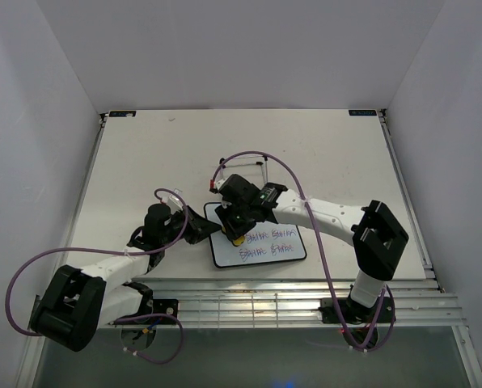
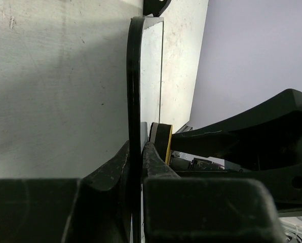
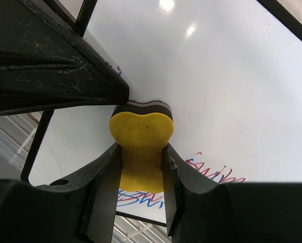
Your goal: Erase the whiteboard
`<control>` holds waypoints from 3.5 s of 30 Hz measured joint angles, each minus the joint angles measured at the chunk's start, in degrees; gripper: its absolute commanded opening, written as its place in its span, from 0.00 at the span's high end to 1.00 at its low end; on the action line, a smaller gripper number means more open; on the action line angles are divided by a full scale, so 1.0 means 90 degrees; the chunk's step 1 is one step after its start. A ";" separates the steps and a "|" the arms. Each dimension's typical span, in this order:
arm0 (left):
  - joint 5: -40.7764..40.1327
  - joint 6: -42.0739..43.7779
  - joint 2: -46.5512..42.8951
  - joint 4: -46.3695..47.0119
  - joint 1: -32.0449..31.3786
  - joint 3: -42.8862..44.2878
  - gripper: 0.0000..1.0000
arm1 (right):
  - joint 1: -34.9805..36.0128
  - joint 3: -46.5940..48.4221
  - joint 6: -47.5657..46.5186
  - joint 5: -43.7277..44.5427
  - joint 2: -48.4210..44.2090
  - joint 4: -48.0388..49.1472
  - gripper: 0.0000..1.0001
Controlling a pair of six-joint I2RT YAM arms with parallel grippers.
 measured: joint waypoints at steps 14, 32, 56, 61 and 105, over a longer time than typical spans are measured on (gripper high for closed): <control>0.0002 -0.0024 0.0017 -0.0002 -0.0041 0.0000 1.00 | -0.0172 -0.0432 -0.0053 -0.0316 -0.0236 0.0376 0.69; 0.0007 -0.0078 -0.0092 0.0075 -0.0107 -0.0036 1.00 | -0.2659 -0.3495 0.0012 -0.1574 -0.1802 0.2076 0.71; 0.0032 -0.0090 -0.0185 0.0131 -0.0063 -0.0257 1.00 | -0.2769 -0.4206 0.0578 -0.1525 -0.2229 0.2693 0.70; 0.0121 -0.0117 -0.0369 0.0240 0.0049 -0.0418 1.00 | -0.3684 -0.4493 0.0442 -0.1615 -0.2191 0.2708 0.71; 0.0335 -0.0044 -0.0362 0.0282 0.0381 -0.0634 1.00 | 0.0459 -0.2560 0.1367 -0.0804 -0.1486 0.2208 0.73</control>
